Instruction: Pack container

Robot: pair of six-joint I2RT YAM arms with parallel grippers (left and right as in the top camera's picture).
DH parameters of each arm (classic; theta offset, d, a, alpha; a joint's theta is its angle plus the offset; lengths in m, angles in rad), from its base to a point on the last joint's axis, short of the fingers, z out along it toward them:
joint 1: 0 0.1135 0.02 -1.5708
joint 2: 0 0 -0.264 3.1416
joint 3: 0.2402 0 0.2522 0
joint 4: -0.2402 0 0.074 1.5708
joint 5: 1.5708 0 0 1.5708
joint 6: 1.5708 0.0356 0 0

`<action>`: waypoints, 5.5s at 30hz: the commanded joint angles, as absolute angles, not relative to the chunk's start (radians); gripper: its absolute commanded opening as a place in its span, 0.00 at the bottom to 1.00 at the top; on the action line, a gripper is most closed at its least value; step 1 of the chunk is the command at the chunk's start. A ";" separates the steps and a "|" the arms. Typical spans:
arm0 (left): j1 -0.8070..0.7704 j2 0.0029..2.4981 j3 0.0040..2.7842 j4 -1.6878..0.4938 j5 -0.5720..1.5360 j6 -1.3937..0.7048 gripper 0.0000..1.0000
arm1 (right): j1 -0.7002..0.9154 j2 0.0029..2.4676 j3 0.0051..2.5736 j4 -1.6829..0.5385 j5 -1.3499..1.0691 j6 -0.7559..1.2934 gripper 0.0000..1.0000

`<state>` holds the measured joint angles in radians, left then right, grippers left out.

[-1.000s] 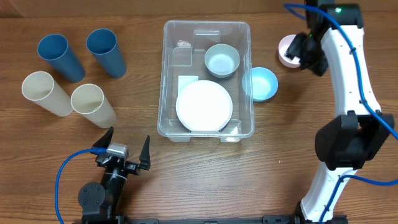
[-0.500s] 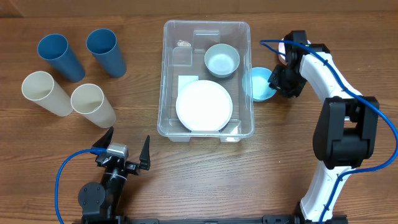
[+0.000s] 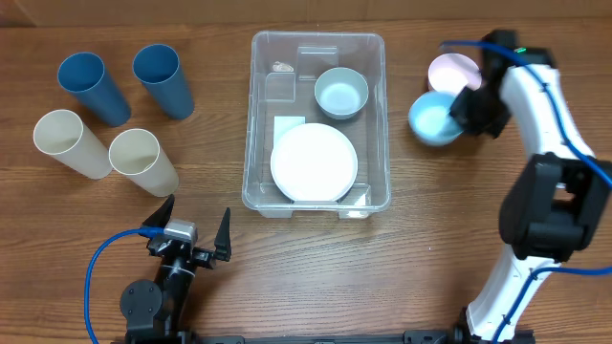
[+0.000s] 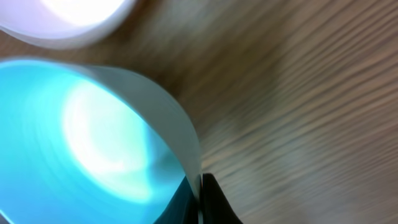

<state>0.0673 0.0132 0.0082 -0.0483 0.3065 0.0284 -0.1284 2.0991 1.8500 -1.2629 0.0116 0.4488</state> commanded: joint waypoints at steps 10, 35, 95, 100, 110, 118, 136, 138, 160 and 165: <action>0.075 0.006 0.005 -0.048 0.307 0.015 1.00 | 0.244 1.908 2.160 -1.227 0.089 0.305 0.04; 0.075 0.006 0.005 -0.048 0.307 0.015 1.00 | 0.405 2.130 2.318 -1.213 0.280 0.347 0.72; 0.075 0.006 0.005 -0.048 0.307 0.015 1.00 | 0.310 2.220 2.509 -1.349 0.123 0.416 0.04; 0.075 0.006 0.005 -0.048 0.307 0.015 1.00 | 0.324 2.317 2.498 -1.349 0.123 0.419 0.04; 0.075 0.006 0.005 -0.048 0.307 0.015 1.00 | 0.323 2.370 2.473 -1.333 0.131 0.410 0.69; 0.075 0.006 0.005 -0.048 0.307 0.015 1.00 | 0.326 2.334 2.624 -1.417 0.163 0.412 0.71; 0.074 0.006 0.005 -0.037 0.311 0.013 1.00 | -0.297 2.257 2.761 -1.536 0.216 0.625 1.00; 0.074 0.006 0.005 -0.029 0.353 0.008 1.00 | -0.318 2.257 2.761 -1.536 0.216 0.625 1.00; 0.073 1.091 1.291 -0.986 0.284 0.131 1.00 | -0.329 2.257 2.761 -1.536 0.216 0.625 1.00; 0.075 1.310 1.299 -0.913 0.209 0.019 1.00 | -0.329 2.257 2.761 -1.536 0.216 0.625 1.00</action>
